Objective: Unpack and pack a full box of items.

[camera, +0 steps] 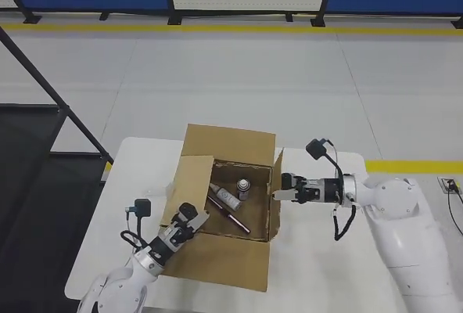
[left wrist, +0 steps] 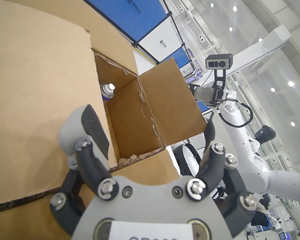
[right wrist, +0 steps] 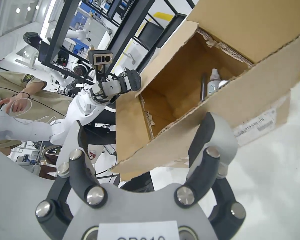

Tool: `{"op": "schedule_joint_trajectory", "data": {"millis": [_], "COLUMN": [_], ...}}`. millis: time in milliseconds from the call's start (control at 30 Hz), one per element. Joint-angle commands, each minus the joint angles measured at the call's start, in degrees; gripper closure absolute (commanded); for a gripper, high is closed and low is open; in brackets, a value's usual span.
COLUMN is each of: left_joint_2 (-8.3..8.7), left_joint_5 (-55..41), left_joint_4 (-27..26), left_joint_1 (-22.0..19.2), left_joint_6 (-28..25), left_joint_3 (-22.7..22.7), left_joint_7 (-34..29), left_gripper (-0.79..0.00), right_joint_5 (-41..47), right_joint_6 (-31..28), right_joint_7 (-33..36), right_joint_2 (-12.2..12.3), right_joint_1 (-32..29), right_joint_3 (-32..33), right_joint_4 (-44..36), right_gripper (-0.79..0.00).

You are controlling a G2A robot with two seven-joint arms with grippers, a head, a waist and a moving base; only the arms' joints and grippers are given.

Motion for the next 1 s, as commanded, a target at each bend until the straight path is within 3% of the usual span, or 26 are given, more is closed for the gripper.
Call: {"op": "schedule_joint_trajectory", "data": {"millis": [0,467,967], "left_joint_2": [0.01,0.1,0.38], "left_joint_5": [-0.6,-1.3,-0.2], "left_joint_4": [0.0,0.8,3.0], "left_joint_1": [0.2,-0.2,-1.8], "left_joint_6": [0.3,3.0,5.6], "left_joint_3": [-0.1,0.6,1.2], "left_joint_7": [0.5,1.7,0.0], "left_gripper": [-0.785,-0.785,-0.785], "right_joint_5": [0.8,-0.1,-8.3], "right_joint_6": [-1.0,-6.2,-6.5], "right_joint_7": [-2.0,-12.4,-21.7], "right_joint_2": [-0.6,-5.0,-6.5], "right_joint_1": [2.2,12.1,14.2], "right_joint_3": [-3.1,-18.0,-22.9], "right_joint_4": [3.0,21.0,25.3], "right_gripper": [-0.785,-0.785,-0.785]}}
